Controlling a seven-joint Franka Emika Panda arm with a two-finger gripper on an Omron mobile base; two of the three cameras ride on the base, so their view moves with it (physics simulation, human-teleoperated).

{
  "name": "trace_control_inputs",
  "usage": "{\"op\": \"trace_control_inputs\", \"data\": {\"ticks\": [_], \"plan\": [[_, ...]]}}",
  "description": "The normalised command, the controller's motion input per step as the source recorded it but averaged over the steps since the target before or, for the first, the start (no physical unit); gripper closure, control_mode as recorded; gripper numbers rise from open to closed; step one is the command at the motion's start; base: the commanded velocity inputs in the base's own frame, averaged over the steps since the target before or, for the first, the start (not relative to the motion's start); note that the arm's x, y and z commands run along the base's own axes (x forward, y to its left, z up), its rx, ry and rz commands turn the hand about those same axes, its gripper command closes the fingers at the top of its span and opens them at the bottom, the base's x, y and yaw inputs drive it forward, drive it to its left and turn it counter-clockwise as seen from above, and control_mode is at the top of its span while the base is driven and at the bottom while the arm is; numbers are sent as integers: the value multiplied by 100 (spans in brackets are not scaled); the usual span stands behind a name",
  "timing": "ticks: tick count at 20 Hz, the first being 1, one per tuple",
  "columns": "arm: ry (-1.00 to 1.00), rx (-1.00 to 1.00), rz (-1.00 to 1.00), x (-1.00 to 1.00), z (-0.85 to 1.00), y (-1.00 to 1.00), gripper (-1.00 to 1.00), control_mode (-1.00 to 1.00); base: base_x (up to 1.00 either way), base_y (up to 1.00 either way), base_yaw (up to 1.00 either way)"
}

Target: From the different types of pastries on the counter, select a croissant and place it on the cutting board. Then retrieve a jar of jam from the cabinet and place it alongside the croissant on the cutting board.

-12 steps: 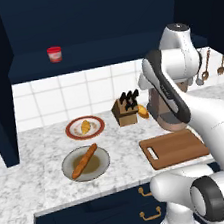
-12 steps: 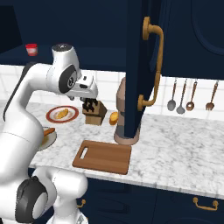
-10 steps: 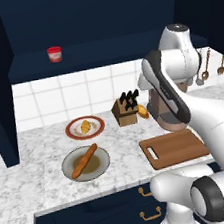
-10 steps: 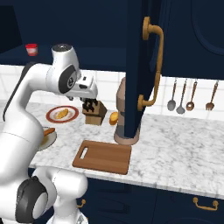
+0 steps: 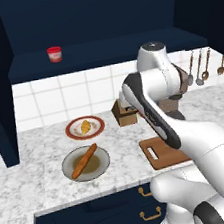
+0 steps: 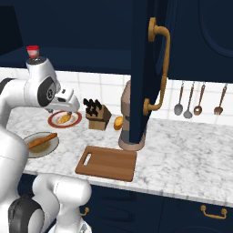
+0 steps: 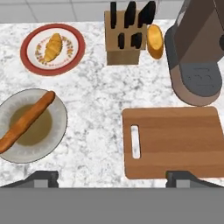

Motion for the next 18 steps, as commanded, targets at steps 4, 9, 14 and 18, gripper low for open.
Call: {"op": "trace_control_inputs", "data": {"ticks": [4,9,14,18], "plan": [[10,6,-16,5,-56,36,-100,-100,0,0,0],[-9,30,-15,8,-55,96,-100,-100,0,0,0],[-1,13,-3,20,-30,68,-100,-100,0,0,0],[13,-12,2,66,-19,32,-100,-100,0,0,0]]}}
